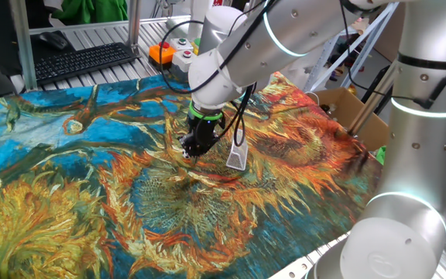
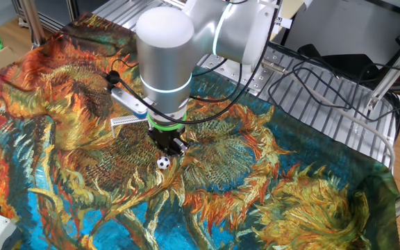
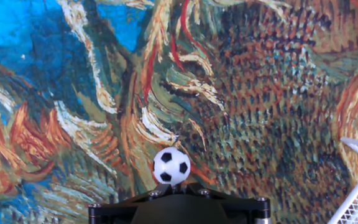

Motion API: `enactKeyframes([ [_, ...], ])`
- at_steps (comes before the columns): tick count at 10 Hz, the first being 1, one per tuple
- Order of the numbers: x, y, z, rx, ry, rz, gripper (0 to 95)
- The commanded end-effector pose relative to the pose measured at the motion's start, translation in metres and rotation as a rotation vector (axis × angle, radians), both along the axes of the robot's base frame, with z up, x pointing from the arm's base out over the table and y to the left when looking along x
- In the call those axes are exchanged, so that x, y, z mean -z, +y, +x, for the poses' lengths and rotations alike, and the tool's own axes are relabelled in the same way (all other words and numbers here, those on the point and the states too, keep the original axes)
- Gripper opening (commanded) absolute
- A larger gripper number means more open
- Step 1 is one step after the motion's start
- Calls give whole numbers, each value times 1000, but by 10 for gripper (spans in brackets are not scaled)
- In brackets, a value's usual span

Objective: Push the soccer ball into the goal

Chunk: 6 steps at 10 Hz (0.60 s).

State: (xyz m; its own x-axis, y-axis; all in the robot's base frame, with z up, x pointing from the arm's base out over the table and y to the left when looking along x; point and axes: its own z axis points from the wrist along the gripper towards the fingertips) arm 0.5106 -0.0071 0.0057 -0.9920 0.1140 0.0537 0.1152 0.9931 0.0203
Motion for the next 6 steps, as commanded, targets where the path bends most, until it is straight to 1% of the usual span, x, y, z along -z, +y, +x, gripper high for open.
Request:
enactKeyframes([
  [1,-1,0,6,4,2,0,0],
  [2,-4,-1,5,7,16,5,0],
  [3,-6,0,4,15,28,18,0],
  [4,-8,4,3,42,35,40,0],
  [5,-11,10,2,70,43,44,0],
  [6,-13,15,0,90,45,49,0],
])
